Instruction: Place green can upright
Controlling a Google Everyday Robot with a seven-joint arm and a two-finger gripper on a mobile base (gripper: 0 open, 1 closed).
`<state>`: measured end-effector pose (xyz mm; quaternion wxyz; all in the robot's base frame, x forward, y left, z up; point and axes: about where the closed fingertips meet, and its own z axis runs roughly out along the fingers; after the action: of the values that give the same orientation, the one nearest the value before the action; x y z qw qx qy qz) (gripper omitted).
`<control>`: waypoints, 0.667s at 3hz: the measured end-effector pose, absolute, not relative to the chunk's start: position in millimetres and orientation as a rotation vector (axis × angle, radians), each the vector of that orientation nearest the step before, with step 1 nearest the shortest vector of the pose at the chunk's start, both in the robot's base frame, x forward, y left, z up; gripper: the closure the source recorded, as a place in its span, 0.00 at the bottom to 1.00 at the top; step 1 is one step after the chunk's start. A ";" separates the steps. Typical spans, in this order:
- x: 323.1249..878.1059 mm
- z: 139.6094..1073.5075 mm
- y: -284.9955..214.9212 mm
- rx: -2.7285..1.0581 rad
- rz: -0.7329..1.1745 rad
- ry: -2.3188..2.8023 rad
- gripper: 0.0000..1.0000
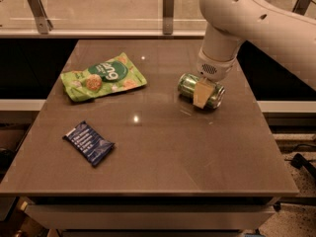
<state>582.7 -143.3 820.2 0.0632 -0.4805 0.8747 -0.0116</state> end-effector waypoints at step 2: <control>579.4 834.6 -152.9 -1.389 0.046 2.583 1.00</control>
Offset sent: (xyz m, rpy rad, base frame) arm -0.0098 -0.0297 0.0488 0.2563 -0.1329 -0.0406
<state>579.4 -152.9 834.6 0.1039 -0.4709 0.8759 0.0156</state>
